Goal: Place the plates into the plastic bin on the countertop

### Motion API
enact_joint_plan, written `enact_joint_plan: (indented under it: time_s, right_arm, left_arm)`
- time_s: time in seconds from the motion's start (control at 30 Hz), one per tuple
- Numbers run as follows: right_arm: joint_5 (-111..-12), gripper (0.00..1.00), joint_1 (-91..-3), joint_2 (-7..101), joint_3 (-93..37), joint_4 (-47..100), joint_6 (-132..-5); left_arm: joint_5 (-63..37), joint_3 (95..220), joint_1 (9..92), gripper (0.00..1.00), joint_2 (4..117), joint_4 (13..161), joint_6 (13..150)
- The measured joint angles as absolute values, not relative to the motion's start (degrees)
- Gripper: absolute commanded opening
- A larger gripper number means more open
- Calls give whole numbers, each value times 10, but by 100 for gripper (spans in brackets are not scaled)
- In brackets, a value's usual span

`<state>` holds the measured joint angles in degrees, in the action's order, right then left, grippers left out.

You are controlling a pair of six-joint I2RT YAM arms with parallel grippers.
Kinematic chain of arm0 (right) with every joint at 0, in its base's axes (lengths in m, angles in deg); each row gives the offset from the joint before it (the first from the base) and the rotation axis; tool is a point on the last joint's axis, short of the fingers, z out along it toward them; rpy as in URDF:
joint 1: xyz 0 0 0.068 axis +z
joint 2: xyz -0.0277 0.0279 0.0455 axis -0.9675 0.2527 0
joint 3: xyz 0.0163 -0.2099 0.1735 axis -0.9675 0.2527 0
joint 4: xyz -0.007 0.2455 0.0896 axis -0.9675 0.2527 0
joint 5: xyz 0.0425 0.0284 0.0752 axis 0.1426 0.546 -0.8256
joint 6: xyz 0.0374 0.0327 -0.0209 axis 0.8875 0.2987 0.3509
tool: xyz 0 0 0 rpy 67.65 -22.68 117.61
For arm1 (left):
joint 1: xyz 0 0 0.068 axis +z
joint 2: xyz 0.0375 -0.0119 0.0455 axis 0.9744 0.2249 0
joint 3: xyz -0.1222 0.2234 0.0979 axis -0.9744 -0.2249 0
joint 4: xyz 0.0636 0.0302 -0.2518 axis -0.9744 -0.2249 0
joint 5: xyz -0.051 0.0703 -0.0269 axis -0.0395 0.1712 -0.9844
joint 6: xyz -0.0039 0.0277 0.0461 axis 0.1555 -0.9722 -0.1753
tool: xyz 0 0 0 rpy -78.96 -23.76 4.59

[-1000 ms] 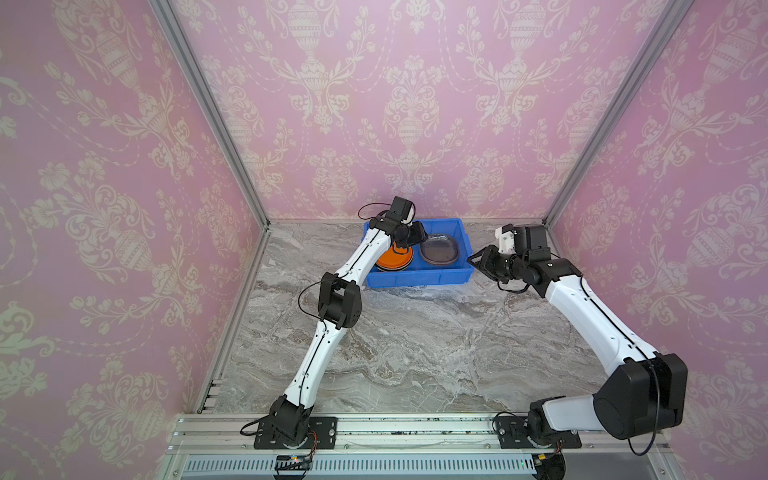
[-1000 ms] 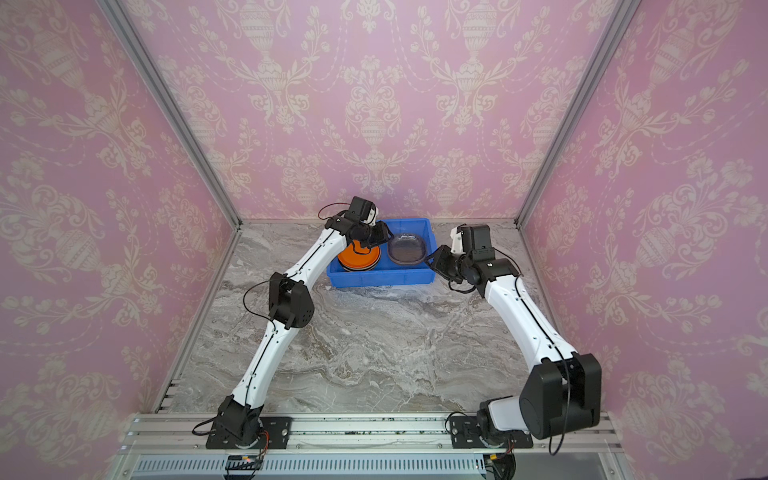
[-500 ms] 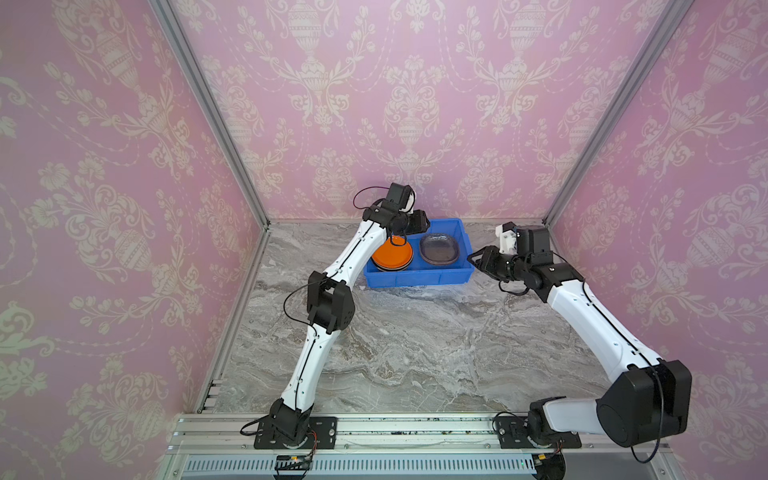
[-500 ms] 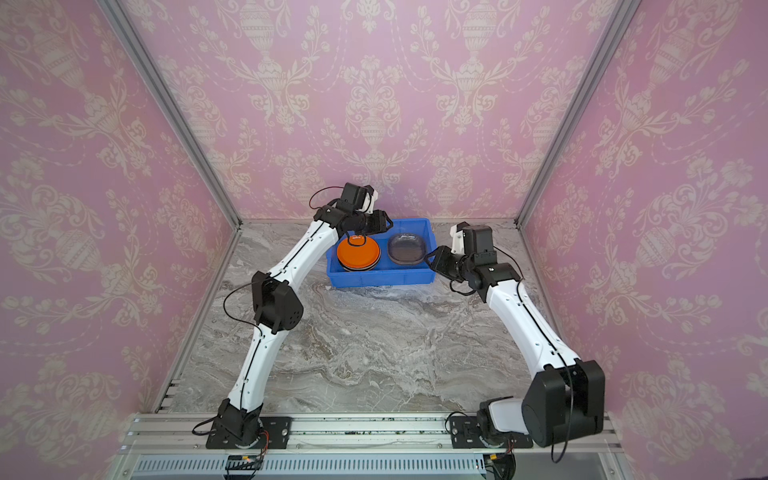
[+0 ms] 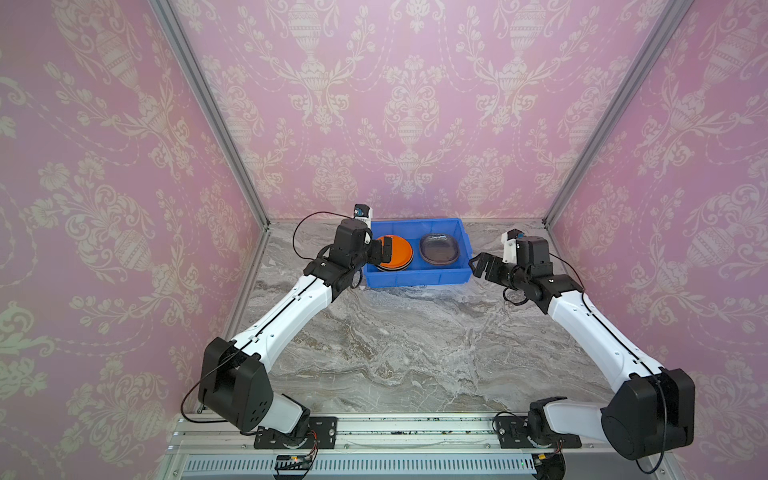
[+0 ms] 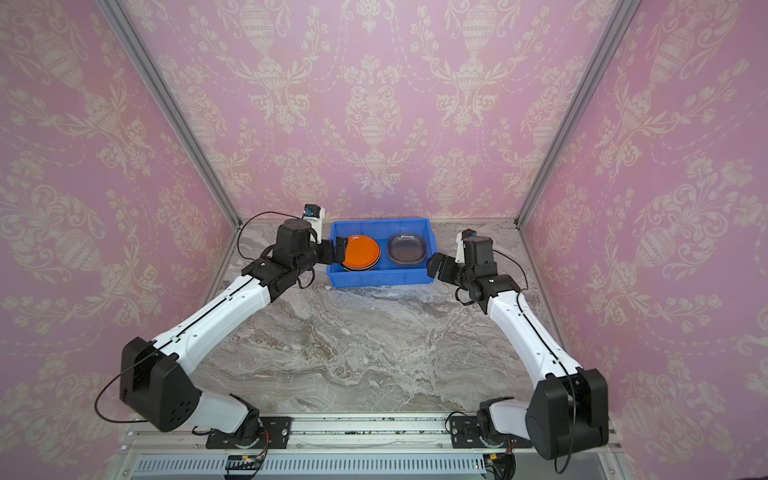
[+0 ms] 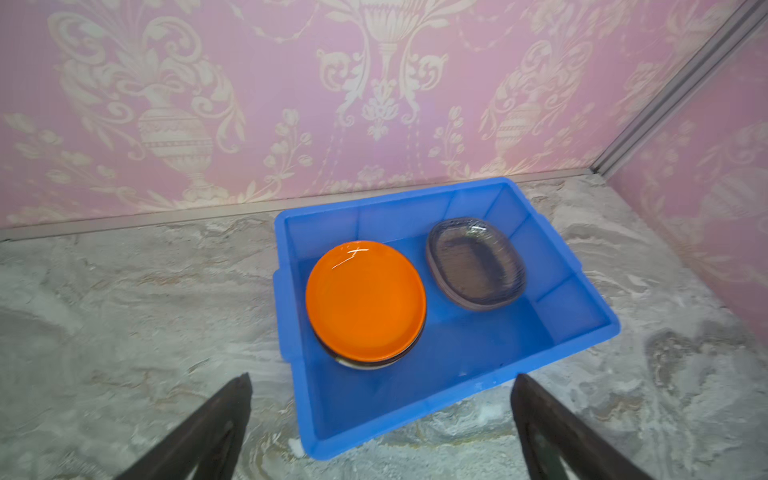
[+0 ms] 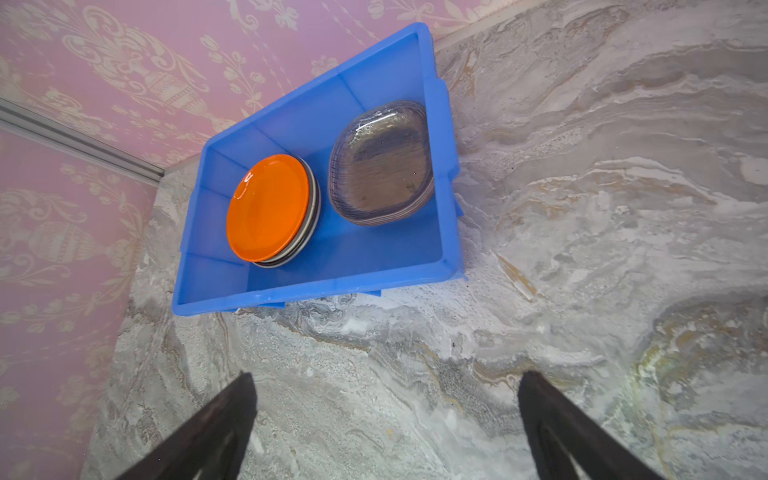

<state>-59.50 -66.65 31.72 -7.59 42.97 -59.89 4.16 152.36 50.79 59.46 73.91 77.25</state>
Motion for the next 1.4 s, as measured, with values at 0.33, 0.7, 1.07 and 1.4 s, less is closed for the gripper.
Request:
enact_joint_plan:
  time_s: [0.33,0.7,1.07,1.4]
  right_arm:
    - [-455,100,-609,187,115,259,-669]
    - [-423,100,-596,219,101,260,-712]
    - [-394,100,-596,226,107,246,-740]
    - [-307,100,-631,320,252,9,-829]
  left_arm:
    - [173,1071,509,99,229,986,688]
    - [295,975,620,99,220,1082,644]
    - [235,955,709,99,714,1472,648]
    - [158,1012,728,99,738,1521,642]
